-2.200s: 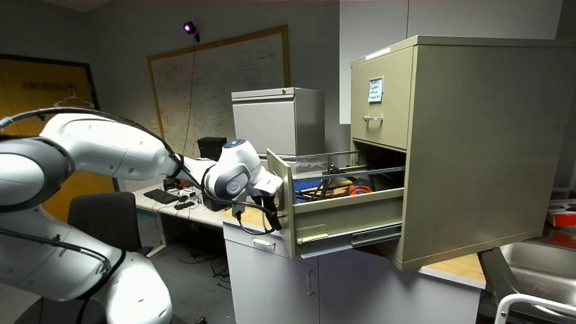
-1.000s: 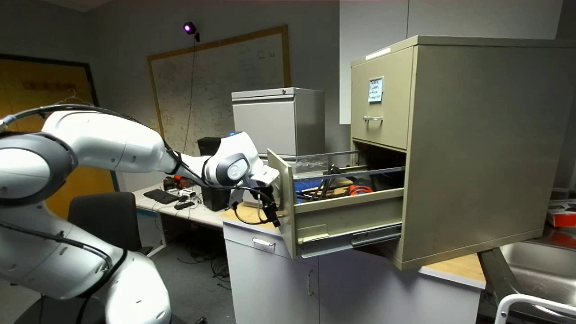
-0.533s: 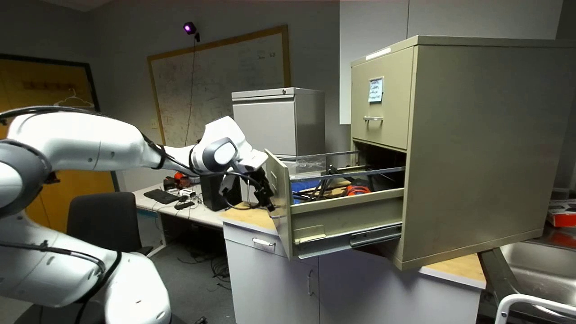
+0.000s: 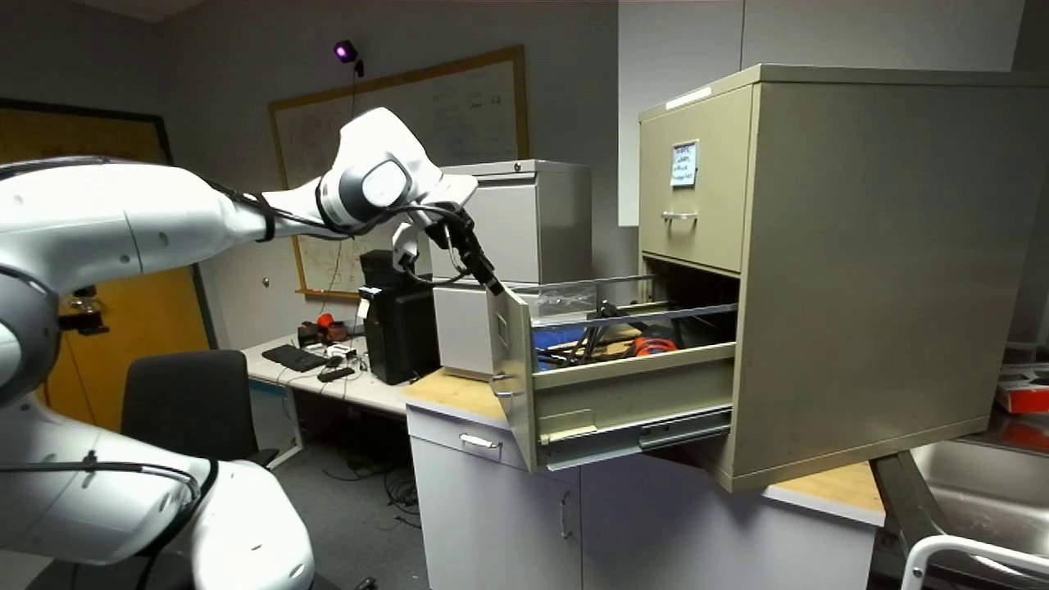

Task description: Open the bottom drawer of the cabinet to the right.

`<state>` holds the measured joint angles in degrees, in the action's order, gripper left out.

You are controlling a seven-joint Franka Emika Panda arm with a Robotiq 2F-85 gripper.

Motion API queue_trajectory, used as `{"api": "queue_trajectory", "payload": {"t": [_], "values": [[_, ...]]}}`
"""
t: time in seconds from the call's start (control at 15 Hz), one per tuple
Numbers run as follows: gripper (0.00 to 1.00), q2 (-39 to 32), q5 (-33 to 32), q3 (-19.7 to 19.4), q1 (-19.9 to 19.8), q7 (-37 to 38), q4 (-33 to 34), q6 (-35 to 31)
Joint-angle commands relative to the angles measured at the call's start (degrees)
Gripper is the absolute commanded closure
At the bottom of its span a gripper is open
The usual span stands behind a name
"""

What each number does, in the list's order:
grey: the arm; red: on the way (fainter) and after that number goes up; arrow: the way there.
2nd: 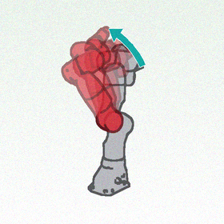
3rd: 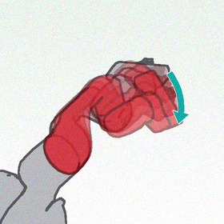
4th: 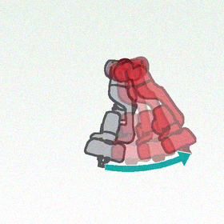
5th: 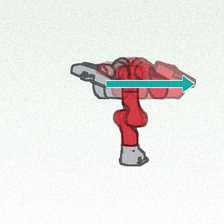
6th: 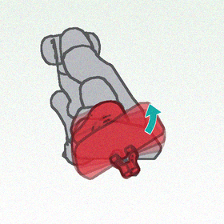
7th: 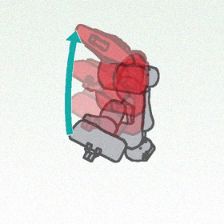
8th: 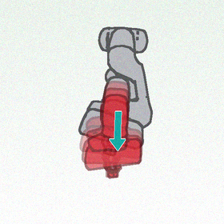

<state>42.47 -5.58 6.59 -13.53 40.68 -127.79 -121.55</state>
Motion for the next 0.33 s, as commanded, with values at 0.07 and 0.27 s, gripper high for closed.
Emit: {"api": "queue_trajectory", "payload": {"t": [0.07,0.27], "values": [[0.00,-5.2,5.7,-3.5,6.2,-10.9,5.7,5.0],[0.00,-4.3,7.3,-3.5,7.8,-15.9,3.7,6.2]]}}
